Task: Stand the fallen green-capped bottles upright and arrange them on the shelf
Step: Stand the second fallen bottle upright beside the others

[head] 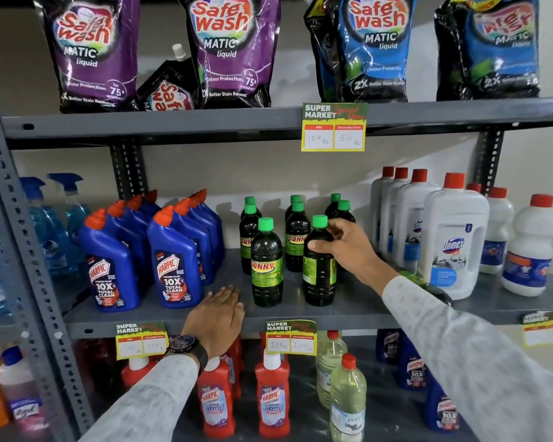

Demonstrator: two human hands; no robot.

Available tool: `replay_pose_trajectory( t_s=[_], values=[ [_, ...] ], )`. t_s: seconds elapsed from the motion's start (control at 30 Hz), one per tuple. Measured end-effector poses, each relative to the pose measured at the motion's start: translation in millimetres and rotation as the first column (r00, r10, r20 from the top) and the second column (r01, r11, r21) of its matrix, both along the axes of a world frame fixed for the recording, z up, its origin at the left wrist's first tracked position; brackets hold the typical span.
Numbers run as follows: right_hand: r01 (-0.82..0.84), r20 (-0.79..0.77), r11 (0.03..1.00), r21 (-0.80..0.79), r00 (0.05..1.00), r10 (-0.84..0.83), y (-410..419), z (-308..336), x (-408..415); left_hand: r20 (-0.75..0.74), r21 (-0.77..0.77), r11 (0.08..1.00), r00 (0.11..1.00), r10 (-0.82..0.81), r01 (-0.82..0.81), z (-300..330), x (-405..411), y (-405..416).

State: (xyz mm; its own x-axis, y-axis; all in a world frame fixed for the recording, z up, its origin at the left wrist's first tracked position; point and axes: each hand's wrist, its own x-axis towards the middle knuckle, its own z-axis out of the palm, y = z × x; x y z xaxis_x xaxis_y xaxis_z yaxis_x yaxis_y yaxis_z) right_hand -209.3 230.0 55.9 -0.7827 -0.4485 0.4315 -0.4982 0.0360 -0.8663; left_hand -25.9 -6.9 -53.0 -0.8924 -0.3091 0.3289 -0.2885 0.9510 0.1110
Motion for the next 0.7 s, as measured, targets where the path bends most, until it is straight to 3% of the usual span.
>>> replay_pose_trajectory(
  t_s=[0.17, 0.27, 0.37, 0.7],
  values=[
    [0.031, -0.053, 0.999, 0.032, 0.998, -0.029, 0.2, 1.3, 3.3, 0.012, -0.001, 1.000, 1.000, -0.001, 0.001, -0.3, -0.3, -0.3],
    [-0.115, 0.117, 0.993, -0.033, 0.986, 0.118, 8.8, 5.8, -1.5, 0.015, 0.001, 1.000, 1.000, -0.002, 0.002, -0.3, -1.3, -0.3],
    [-0.227, 0.200, 0.974, 0.015, 0.955, 0.219, 14.9, 4.9, -3.2, 0.015, 0.001, 1.000, 1.000, 0.005, -0.005, -1.4, -1.4, -1.7],
    [0.076, -0.092, 0.993, 0.095, 0.993, -0.067, -0.1, -4.1, 10.0, 0.000, 0.004, 1.000, 1.000, 0.003, -0.003, -3.3, -3.7, -3.4]
  ],
)
